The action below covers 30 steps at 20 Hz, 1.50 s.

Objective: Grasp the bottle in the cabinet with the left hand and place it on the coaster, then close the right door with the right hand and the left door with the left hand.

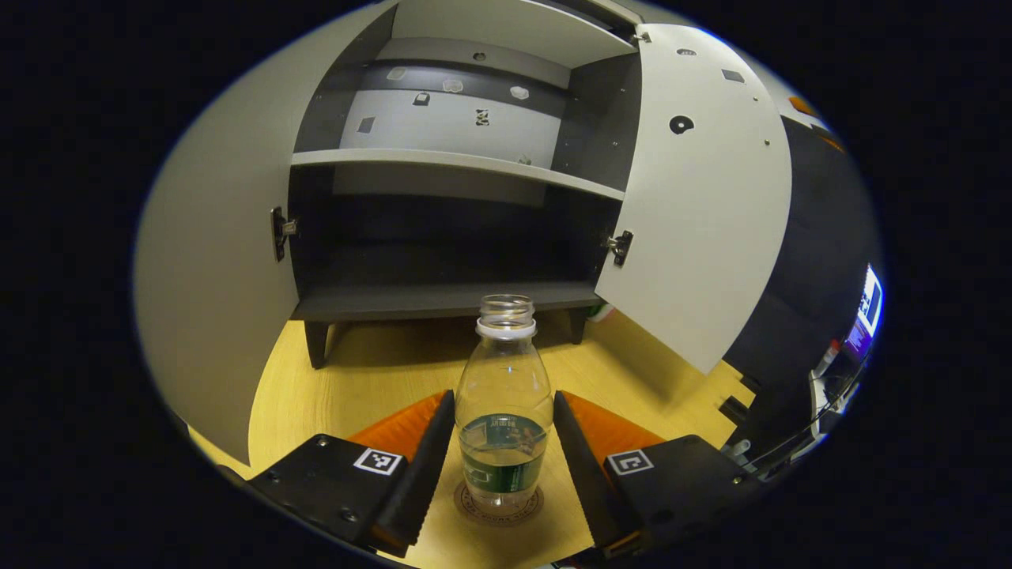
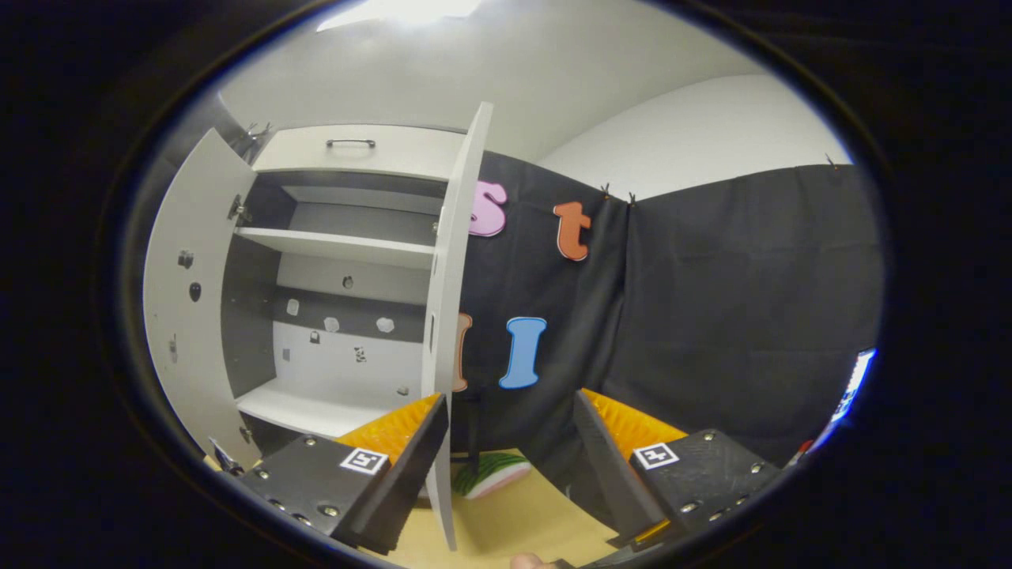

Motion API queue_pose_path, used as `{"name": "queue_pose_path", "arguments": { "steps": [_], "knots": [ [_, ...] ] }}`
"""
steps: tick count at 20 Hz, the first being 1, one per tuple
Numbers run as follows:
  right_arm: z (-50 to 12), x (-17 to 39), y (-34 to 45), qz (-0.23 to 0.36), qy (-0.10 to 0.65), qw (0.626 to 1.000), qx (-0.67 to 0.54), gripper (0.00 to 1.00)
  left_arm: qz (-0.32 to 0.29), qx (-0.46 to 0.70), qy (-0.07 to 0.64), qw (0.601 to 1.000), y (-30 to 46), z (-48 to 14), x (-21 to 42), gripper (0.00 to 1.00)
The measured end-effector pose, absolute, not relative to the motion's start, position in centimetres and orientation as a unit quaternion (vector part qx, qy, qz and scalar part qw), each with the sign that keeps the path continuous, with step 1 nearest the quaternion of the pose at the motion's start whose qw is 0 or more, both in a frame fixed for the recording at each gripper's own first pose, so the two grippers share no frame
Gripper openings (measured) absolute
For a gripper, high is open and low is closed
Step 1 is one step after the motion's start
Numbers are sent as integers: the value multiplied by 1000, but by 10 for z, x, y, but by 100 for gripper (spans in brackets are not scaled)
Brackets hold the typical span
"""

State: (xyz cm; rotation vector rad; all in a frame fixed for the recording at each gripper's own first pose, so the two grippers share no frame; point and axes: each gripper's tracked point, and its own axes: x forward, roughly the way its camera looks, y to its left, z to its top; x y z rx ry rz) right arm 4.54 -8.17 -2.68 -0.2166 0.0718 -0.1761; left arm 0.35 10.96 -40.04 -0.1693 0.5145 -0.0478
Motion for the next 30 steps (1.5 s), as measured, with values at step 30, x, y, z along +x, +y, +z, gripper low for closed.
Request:
{"name": "queue_pose_path", "arguments": {
  "steps": [30],
  "knots": [
    [-53, 41, -97, -90, 63, 991, -82, 94, -30, -51, 219, 974, 89, -343, -31, 81]
  ]
}}
